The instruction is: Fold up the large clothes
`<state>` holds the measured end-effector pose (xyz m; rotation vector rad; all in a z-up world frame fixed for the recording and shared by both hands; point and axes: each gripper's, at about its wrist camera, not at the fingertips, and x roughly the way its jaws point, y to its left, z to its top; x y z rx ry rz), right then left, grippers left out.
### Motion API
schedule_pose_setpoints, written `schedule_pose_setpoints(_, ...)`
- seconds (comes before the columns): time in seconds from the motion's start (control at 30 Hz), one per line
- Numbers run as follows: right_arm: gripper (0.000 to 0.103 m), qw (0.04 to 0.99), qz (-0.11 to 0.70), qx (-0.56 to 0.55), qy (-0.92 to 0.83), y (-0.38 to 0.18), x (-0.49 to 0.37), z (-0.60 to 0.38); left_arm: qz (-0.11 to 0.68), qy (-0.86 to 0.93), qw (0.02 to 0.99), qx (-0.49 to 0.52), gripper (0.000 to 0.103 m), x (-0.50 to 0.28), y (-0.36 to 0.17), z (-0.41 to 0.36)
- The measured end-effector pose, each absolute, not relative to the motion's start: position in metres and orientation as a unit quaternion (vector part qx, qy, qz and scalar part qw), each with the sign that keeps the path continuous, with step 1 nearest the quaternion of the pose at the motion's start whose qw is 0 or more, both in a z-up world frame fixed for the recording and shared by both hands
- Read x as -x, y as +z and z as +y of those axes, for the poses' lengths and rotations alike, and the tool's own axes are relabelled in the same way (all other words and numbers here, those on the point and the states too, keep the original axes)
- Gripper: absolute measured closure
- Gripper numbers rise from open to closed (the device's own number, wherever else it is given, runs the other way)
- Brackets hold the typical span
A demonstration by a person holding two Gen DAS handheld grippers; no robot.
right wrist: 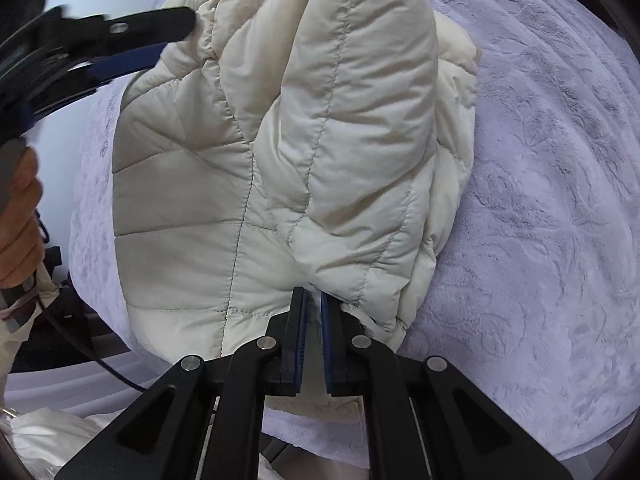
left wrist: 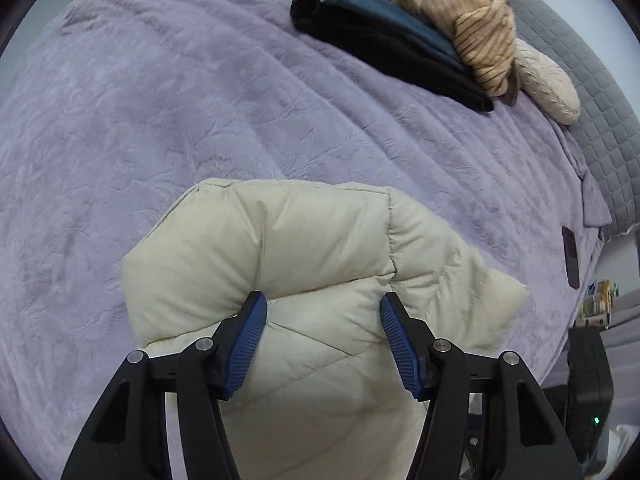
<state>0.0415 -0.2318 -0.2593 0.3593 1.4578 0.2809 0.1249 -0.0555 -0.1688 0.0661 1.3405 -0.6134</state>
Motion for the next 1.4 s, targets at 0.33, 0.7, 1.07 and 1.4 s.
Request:
schedule_pose_setpoints(0.33, 0.100, 0.713, 0.649, -0.242, 0.107, -0.303, -0.042, -0.255, 0.621, -0.278, 0.732, -0.023, 0.041, -0.136, -0.220, -0.077)
schedule_pose_setpoints(0.7, 0.100, 0.703, 0.655, -0.255, 0.106, -0.307, -0.042, -0.261, 0.619, -0.278, 0.734, -0.025, 0.041, -0.135, -0.225, -0.078)
schedule_pose_setpoints(1.07, 0.100, 0.704, 0.655, -0.263, 0.084, -0.305, -0.045, -0.259, 0.610, -0.287, 0.738, -0.024, 0.041, -0.131, -0.205, -0.070)
schedule_pose_setpoints(1.4, 0.099, 0.706, 0.654, -0.267, 0.051, -0.289, -0.038, -0.257, 0.585, -0.296, 0.755, -0.025, 0.041, -0.089, -0.152, -0.005)
